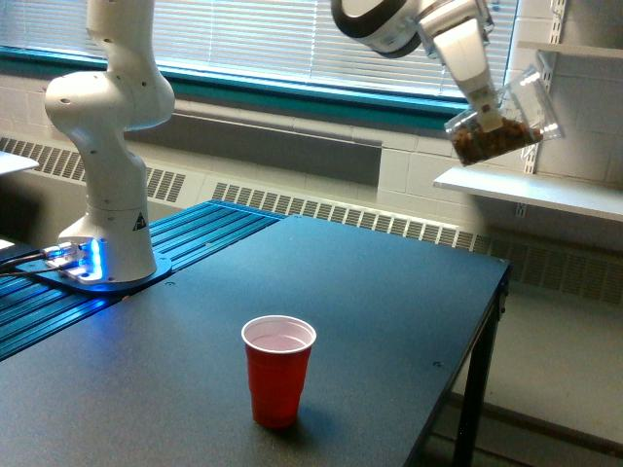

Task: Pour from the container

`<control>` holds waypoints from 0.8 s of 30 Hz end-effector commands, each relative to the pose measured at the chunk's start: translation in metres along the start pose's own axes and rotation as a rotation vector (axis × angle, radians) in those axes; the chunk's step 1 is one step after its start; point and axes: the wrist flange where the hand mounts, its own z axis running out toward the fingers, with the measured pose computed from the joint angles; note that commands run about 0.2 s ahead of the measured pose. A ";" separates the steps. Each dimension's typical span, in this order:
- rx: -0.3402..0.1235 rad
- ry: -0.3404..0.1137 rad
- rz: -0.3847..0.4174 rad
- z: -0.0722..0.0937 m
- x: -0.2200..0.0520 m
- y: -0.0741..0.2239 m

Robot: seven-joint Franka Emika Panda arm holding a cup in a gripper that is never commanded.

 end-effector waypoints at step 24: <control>-0.103 0.021 0.093 -0.008 -0.032 0.158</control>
